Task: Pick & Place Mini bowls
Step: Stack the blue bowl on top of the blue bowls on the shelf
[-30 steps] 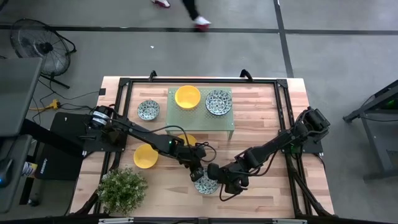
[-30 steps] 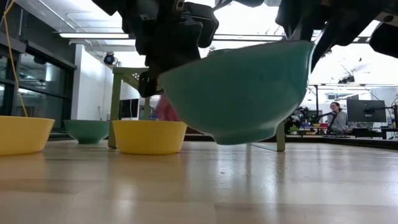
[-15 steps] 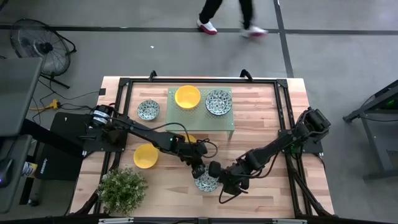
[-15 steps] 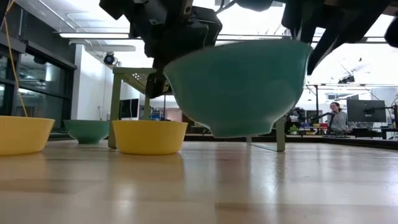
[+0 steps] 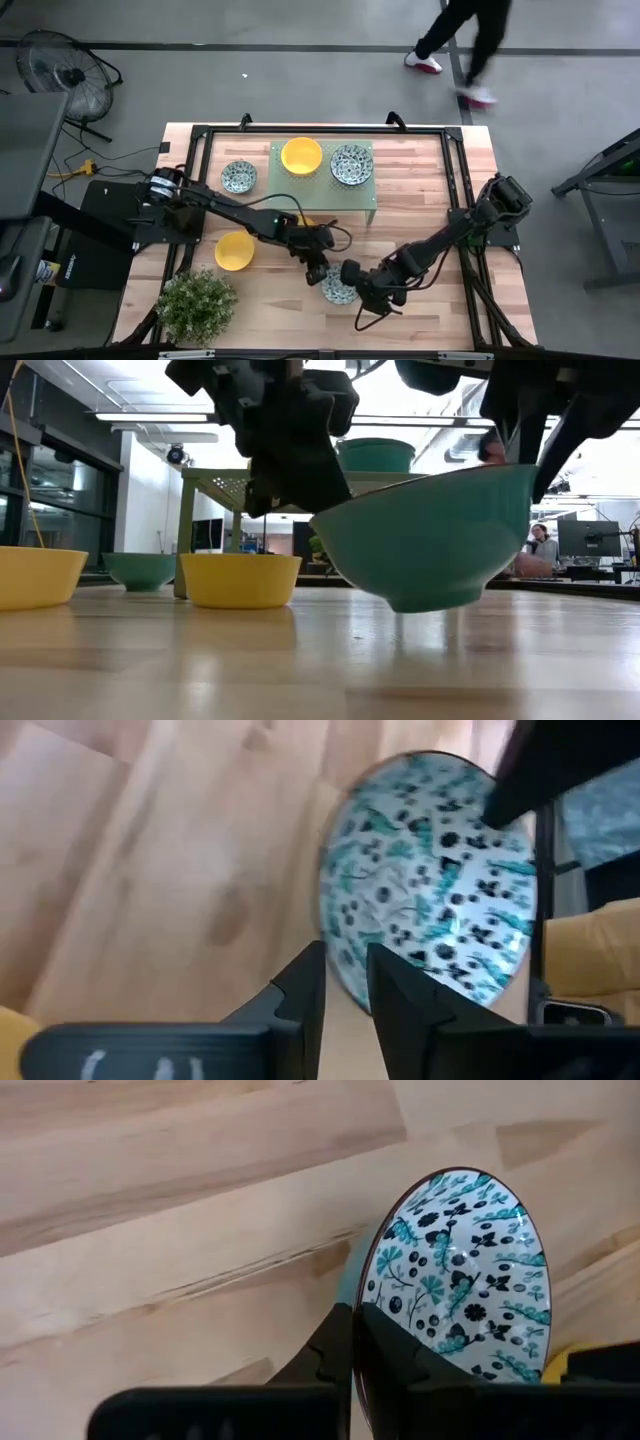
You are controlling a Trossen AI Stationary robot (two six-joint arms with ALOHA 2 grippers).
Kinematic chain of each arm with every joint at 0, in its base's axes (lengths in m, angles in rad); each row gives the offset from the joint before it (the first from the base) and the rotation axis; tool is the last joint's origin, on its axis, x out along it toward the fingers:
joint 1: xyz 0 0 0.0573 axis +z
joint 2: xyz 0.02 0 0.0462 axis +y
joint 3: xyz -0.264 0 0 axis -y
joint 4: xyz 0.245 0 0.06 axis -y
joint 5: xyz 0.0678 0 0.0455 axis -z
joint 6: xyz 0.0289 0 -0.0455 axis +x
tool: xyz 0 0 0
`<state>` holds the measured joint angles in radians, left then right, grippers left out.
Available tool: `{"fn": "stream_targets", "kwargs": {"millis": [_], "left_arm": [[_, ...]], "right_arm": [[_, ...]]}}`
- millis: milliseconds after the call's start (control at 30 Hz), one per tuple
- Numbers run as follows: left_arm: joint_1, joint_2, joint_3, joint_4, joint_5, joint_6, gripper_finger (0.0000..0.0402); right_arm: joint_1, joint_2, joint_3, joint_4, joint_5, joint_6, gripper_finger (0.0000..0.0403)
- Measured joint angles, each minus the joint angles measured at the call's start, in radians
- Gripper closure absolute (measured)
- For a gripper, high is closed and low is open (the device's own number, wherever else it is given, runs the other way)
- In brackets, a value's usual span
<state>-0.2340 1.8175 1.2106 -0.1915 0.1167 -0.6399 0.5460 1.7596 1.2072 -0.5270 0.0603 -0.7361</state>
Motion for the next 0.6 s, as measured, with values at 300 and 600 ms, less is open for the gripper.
{"fn": "stream_targets", "kwargs": {"millis": [300,600], "left_arm": [[0.030,-0.073,0.007,0.009,-0.041,0.089,0.0319],[0.031,-0.191,0.006,-0.020,-0.153,0.221,0.0319]], "right_arm": [[0.007,-0.057,0.000,-0.065,0.063,0.114,0.0403],[0.008,-0.190,0.001,-0.137,0.157,0.251,0.0403]]}}
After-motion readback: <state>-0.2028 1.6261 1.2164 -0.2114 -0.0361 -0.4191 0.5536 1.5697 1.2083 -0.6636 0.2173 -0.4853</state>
